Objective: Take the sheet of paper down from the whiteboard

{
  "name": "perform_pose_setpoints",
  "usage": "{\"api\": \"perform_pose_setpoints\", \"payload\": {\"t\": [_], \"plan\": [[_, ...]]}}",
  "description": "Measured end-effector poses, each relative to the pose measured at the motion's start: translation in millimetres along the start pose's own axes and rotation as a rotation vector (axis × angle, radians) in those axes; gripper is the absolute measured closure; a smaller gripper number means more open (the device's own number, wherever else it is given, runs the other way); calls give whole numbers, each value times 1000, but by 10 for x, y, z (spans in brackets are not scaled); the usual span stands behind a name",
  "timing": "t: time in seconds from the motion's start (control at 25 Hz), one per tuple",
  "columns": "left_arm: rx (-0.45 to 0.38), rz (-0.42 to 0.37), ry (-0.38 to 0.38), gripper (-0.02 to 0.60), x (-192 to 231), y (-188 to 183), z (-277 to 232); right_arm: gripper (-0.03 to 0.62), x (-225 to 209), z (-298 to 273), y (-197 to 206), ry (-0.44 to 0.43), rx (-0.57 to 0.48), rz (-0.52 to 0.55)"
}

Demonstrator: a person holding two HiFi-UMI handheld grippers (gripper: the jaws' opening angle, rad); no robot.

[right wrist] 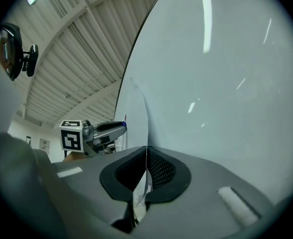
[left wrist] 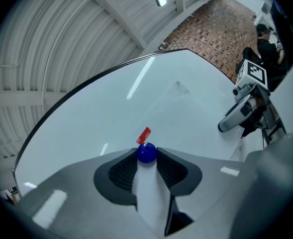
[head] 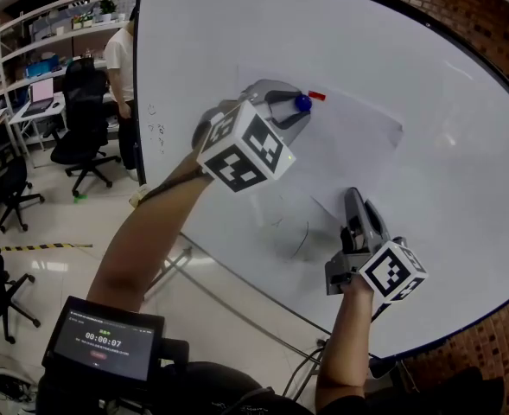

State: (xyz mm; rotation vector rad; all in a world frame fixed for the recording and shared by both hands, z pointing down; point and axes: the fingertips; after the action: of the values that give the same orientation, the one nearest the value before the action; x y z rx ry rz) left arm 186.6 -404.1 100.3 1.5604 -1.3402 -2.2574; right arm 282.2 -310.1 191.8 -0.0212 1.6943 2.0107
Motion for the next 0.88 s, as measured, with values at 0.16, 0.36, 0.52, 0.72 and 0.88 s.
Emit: {"api": "perform_pose_setpoints", "payload": {"t": [0.16, 0.36, 0.52, 0.72, 0.88], "plan": [[-3, 5, -4, 459, -12, 3, -6, 582, 2, 4, -7, -11, -3, 1], [-5, 9, -8, 459, -63, -38, -51, 582, -84, 64, -18, -4, -21, -19], [-14, 36, -9, 459, -24, -2, -42, 582, 3, 5, -43, -28, -15, 26], [-48, 94, 0, 459, -5, 7, 47, 582, 70, 71, -57, -34, -17, 40], [-76, 113, -15, 459, 48, -24, 248, 582, 135, 107, -73, -30, -36, 43]]}}
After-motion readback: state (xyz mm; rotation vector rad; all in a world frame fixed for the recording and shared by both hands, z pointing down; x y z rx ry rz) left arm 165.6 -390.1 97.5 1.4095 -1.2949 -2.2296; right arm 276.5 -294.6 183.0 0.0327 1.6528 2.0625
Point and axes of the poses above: the fingertips, and each gripper's own axes: z backward along the fingers, x to its left, y out of its underside, and after that the axes turned 1 degree about -z, right-handed
